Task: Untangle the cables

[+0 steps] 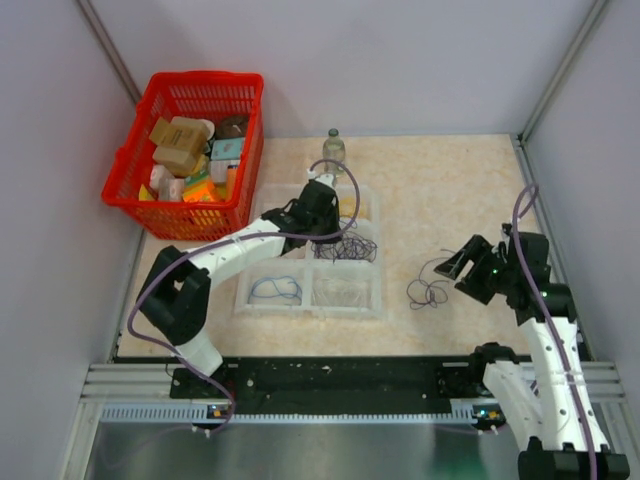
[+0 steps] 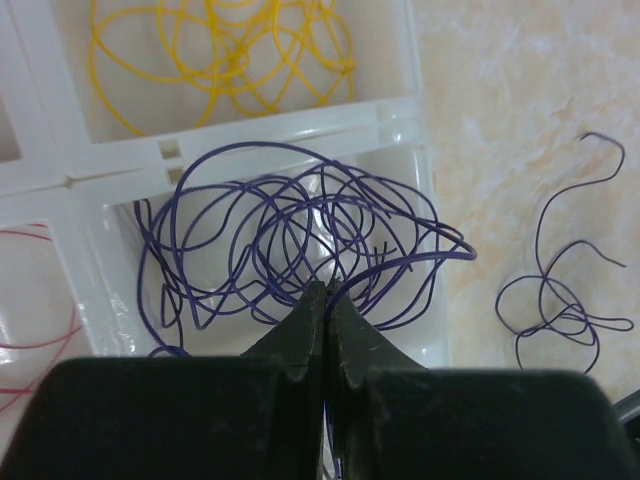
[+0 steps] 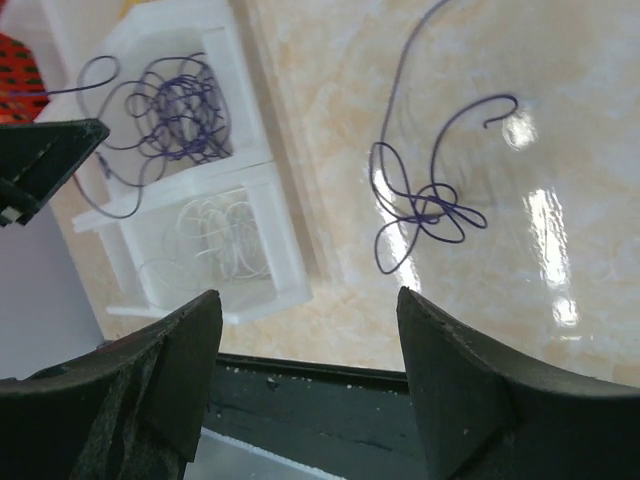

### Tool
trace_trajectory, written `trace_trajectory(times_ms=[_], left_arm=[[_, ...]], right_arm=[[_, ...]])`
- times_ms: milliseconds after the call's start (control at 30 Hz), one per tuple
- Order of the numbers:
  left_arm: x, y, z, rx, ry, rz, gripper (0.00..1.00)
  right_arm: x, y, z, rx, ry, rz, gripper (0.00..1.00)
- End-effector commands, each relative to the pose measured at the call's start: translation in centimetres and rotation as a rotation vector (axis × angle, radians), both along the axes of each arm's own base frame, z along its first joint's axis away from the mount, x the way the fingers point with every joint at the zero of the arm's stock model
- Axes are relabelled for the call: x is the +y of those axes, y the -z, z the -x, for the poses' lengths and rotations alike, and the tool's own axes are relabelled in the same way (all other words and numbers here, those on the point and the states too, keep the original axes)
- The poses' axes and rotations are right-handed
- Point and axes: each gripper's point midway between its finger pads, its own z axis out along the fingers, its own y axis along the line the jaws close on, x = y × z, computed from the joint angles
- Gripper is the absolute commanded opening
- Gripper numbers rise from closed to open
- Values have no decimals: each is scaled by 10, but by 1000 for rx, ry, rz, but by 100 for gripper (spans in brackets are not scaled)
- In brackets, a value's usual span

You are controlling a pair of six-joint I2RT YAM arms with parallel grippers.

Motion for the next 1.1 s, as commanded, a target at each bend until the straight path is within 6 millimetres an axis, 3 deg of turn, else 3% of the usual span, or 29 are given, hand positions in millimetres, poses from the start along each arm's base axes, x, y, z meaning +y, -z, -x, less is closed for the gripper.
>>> trace_trajectory(times_ms=[0,33,200,433,567,700,833,933,1067], left_arm=[[-11,17,1,36,8,16,0],[-11,20,1,47,9,5,2],[-12,5,13,24,64,45,44],[1,-56,35,-73,104,122,73],[13,-77,50,-94,122,121,90],[31,-89,67,-116,129,104,92],[35,-115,94,-172,218,179,81],[21,-130,116,-151,322,278,72],[-5,-148,141,-154,428,350,77]], right_arm=[[-9,32,-10,88,61,22,70],[-9,37,-10,103,62,18,70],[-4,62,-10,150,68,-26,73],[-5,85,-12,186,68,-18,78],[-5,94,-17,202,62,-14,78],[-5,101,-19,217,50,-5,77],[-5,105,-21,216,39,35,69],[1,112,-23,212,16,67,66],[12,123,-23,249,-33,105,70]])
